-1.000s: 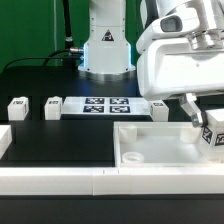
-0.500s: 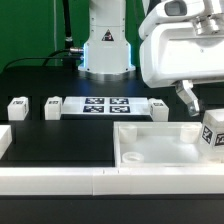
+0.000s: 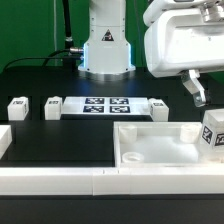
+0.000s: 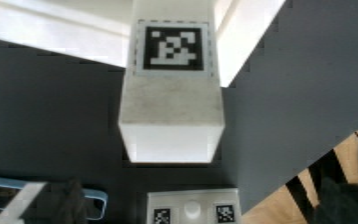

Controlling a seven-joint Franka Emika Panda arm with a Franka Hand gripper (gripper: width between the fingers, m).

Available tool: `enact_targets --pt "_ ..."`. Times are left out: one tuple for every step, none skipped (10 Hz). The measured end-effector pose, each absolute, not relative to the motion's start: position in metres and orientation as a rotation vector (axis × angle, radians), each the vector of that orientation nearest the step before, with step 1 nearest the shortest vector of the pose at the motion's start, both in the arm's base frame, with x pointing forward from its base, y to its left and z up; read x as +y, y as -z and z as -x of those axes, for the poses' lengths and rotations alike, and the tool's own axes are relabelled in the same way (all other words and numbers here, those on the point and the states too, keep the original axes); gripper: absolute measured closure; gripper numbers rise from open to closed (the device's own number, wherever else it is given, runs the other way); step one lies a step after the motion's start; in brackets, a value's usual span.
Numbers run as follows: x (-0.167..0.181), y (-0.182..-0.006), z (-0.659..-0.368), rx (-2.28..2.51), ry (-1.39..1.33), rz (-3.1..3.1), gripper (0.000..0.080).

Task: Assemble square table

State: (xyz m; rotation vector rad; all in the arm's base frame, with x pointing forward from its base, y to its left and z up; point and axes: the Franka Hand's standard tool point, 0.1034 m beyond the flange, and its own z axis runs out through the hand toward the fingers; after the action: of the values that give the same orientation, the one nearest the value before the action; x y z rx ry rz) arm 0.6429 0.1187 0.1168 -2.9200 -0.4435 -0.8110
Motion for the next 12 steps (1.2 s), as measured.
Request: enact_targets --pt "0.122 -0.113 -0.639 -0.455 0.699 2.934 0.0150" --pt "0.119 -0.109 -0.639 -0.462 0.567 2.954 0.0150" --pt "0.117 -0.107 -0.642 -0.459 0.452 2.966 0.0150" --pt "0.117 -0.106 -0.644 -0.462 0.372 2.970 0.0150" --pt "0.114 -0.105 -0.641 -0.468 0.286 2.972 0.0150" --pt "0.116 -0.106 -0.636 -0.462 0.147 2.970 0.0150" --pt "0.121 -0.107 -0.635 -0.466 0.061 2.963 0.0150" --pt "0.122 -0.107 -0.635 -0.471 0.016 2.958 0.0150" --pt "0.123 -0.105 -0.628 -0.476 -0.104 2.952 0.0150" --pt "0.123 -0.105 -0.631 -0.452 -0.143 2.950 0.0150" --pt "0.114 -0.101 -0.636 -0.337 -0.145 2.975 0.0150" --pt "0.111 -0.101 -0.636 -0.320 -0.146 2.989 0.0150"
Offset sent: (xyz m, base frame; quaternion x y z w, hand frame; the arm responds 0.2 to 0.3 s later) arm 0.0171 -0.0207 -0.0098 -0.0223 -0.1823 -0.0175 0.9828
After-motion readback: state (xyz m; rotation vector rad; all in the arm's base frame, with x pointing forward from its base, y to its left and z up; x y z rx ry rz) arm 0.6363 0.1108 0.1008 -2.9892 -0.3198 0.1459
